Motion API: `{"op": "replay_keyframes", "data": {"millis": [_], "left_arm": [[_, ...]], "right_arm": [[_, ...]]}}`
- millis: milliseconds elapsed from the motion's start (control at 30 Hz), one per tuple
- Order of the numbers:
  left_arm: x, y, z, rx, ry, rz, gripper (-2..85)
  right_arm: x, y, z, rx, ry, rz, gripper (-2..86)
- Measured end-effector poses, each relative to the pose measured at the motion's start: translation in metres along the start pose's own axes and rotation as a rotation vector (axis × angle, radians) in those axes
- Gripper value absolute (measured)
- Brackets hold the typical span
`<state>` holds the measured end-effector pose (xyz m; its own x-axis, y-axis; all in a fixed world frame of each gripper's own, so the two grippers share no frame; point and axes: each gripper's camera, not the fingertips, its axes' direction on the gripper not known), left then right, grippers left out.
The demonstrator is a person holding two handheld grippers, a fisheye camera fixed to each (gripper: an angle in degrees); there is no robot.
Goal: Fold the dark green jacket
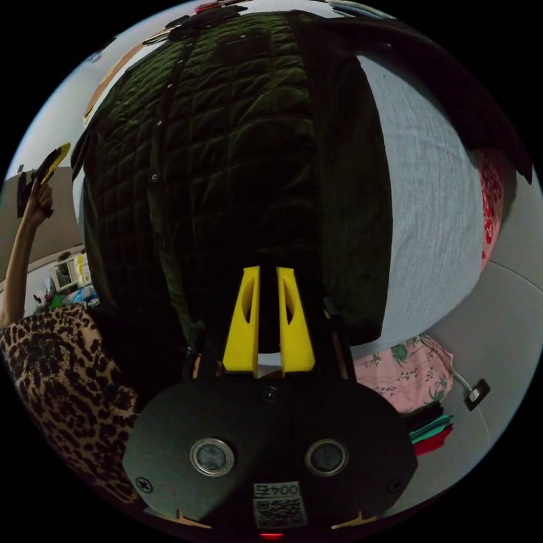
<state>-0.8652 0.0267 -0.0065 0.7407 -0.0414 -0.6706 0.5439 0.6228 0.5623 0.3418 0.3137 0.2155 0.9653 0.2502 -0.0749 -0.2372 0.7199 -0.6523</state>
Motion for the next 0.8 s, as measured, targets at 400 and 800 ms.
{"op": "replay_keyframes", "data": {"millis": [400, 800], "left_arm": [[-0.007, -0.13, 0.034, -0.056, -0.207, 0.208, 8.2], [0.015, -0.139, 0.033, -0.047, -0.43, 0.382, 2.1]], "right_arm": [[0.012, 0.006, -0.002, 0.042, -0.062, 0.096, 4.5], [0.024, 0.01, -0.001, 0.027, -0.059, 0.117, 4.0]]}}
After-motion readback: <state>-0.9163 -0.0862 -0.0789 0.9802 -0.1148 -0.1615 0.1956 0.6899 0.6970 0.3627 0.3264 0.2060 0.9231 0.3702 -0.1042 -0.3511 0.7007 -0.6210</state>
